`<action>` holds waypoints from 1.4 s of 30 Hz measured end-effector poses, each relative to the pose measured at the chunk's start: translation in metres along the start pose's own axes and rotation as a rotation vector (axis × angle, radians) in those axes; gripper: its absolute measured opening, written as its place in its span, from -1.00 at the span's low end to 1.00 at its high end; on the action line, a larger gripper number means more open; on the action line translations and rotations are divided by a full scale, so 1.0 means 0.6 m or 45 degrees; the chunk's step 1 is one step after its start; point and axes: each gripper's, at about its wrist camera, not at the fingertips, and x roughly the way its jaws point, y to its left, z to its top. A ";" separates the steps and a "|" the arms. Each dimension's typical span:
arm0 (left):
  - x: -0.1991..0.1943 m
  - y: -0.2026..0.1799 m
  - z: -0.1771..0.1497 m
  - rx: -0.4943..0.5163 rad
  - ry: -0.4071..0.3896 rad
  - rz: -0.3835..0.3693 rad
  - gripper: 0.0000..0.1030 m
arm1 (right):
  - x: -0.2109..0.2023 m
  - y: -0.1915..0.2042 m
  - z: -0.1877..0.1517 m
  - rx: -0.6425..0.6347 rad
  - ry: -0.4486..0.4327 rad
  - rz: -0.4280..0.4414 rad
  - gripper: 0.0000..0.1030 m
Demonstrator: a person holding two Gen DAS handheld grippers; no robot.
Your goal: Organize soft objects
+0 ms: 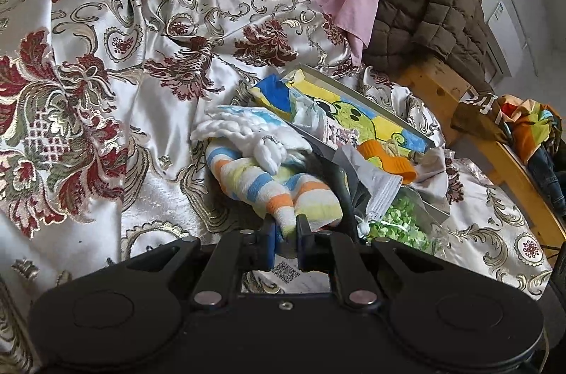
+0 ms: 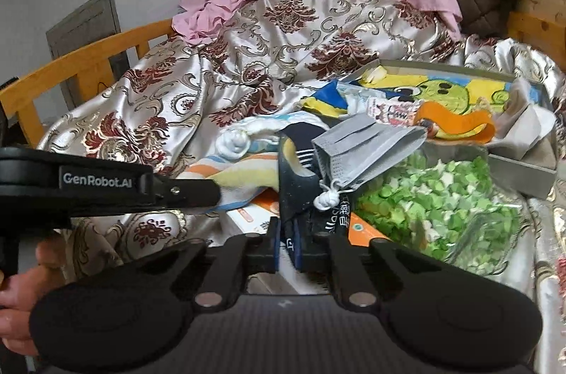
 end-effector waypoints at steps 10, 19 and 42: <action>0.007 -0.001 -0.005 0.018 0.010 0.011 -0.78 | 0.015 -0.007 0.002 -0.021 -0.027 -0.069 -0.26; 0.013 -0.015 -0.010 0.076 -0.008 0.042 -0.78 | 0.030 -0.021 0.005 0.054 -0.031 -0.044 -0.65; -0.110 -0.074 0.009 0.043 -0.135 -0.079 -0.79 | -0.107 -0.002 0.043 -0.016 -0.291 0.065 -0.94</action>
